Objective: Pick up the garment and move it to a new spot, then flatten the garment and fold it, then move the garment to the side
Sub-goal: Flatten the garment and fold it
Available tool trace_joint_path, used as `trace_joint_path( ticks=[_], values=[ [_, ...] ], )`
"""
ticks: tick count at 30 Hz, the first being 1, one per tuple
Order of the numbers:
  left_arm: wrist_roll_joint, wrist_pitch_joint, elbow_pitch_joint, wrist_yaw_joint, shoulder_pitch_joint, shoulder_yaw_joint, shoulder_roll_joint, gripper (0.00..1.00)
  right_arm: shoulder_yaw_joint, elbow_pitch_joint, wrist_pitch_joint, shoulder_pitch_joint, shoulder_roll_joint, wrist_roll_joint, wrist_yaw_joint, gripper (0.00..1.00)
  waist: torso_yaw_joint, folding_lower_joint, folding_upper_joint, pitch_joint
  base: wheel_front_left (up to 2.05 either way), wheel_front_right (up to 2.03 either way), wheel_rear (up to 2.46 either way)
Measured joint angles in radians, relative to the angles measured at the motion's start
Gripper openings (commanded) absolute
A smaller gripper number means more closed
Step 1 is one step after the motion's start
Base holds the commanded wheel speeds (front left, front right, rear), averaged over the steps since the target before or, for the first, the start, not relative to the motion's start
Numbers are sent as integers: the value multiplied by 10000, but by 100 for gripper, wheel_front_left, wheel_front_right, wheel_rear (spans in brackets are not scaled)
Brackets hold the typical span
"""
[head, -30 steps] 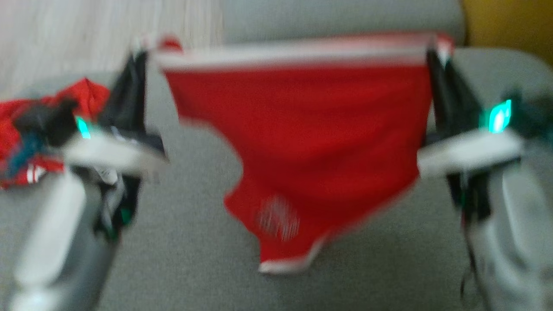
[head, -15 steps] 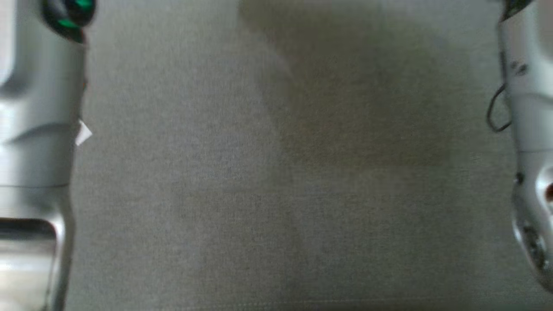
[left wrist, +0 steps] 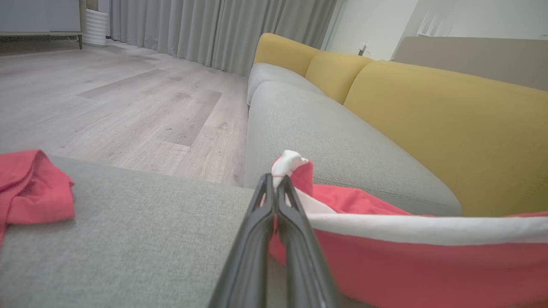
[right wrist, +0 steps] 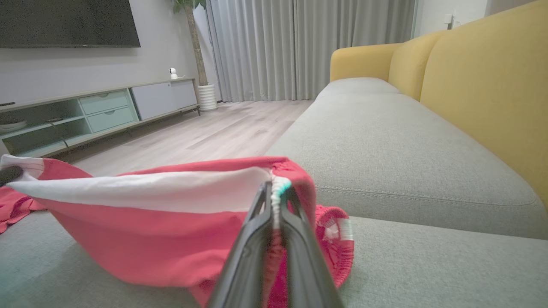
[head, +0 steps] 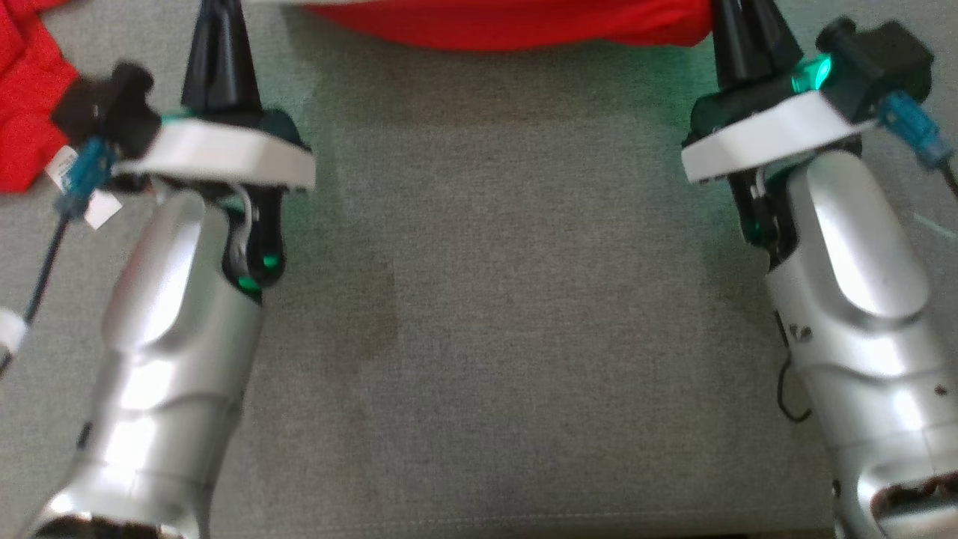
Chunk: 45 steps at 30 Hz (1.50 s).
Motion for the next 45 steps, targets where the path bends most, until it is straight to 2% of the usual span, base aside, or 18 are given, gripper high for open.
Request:
trace_joint_path(
  ticks=[6,12,18,22,31,39,45],
  values=[
    [-67,-178,-1014,13,1261,261,-127,0,-40,-1147,0,1083,73,82,0,0,-66,-1,0,-333,0,0,0],
    [-67,-205,-2284,150,3120,324,-222,0,-238,-2245,2,2799,165,88,0,0,-48,-1,0,-1015,0,0,0],
    [-63,-203,-3450,564,5124,270,-278,0,-708,-3172,2,5044,366,261,0,0,31,-2,1,-2119,0,0,0],
    [-67,17,-4556,1024,6843,161,-276,0,-790,-3781,2,6961,445,157,0,0,87,-3,1,-3202,0,0,0],
    [-174,560,-6667,1904,9645,146,-6,0,-740,-5208,12,9264,600,132,0,0,-84,-2,1,-4679,0,0,0],
    [-226,717,-6811,1988,9999,-71,67,0,-754,-5099,286,9803,616,311,2,0,-326,1,1,-4828,0,0,0],
    [-228,918,-5682,1747,9204,-169,67,0,-857,-4263,284,9405,619,537,2,0,-351,1,1,-4511,0,0,0]
  ],
)
